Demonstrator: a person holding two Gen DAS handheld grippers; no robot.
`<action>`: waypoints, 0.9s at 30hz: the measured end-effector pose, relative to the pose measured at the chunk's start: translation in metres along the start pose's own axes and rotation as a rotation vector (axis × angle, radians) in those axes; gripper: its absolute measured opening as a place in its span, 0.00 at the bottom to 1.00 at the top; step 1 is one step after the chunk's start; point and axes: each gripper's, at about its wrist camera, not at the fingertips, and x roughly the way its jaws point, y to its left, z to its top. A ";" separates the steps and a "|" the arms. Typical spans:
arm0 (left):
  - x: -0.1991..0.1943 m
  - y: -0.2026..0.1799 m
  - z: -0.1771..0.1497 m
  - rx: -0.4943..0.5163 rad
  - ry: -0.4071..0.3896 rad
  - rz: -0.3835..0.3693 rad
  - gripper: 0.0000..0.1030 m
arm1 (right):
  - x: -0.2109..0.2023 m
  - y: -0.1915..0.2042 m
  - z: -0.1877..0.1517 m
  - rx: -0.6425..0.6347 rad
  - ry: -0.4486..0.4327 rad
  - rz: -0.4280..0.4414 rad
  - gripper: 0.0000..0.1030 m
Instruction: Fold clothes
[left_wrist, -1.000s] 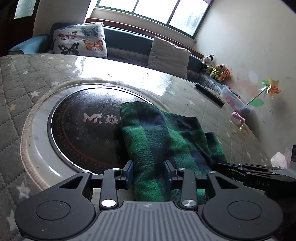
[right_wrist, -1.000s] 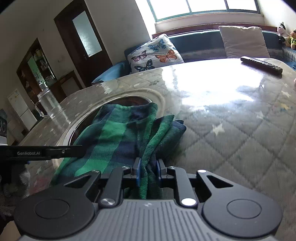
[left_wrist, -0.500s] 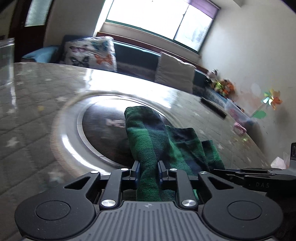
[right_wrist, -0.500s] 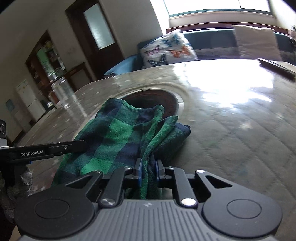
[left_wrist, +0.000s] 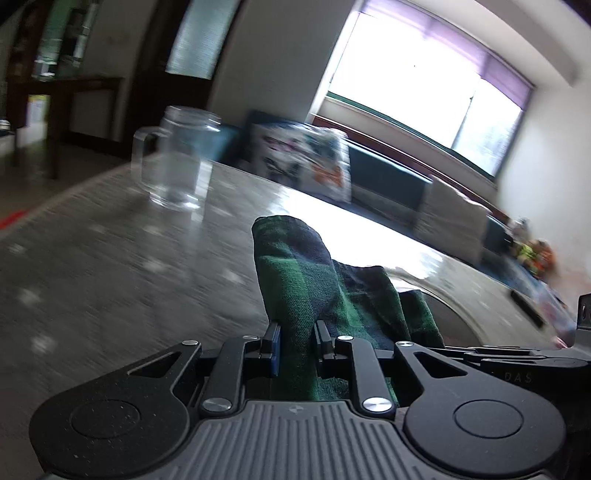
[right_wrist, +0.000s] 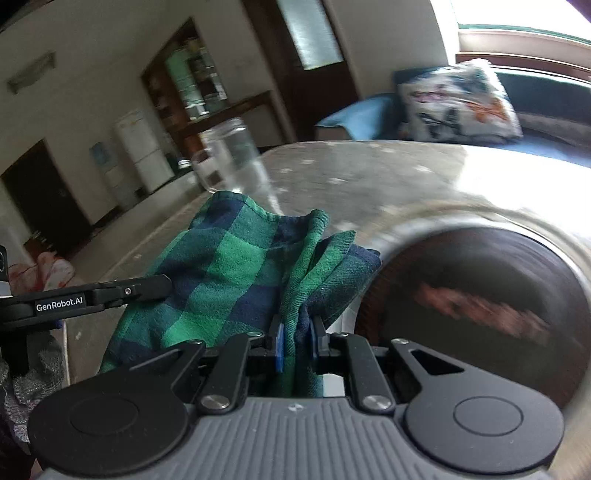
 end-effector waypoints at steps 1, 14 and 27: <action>0.000 0.007 0.005 -0.004 -0.008 0.022 0.19 | 0.009 0.004 0.004 -0.006 0.001 0.012 0.12; 0.022 0.065 0.007 -0.033 0.027 0.178 0.25 | 0.102 0.032 0.026 -0.057 0.060 0.059 0.18; 0.018 0.051 0.028 0.086 -0.055 0.171 0.42 | 0.070 0.050 0.031 -0.178 -0.030 0.045 0.52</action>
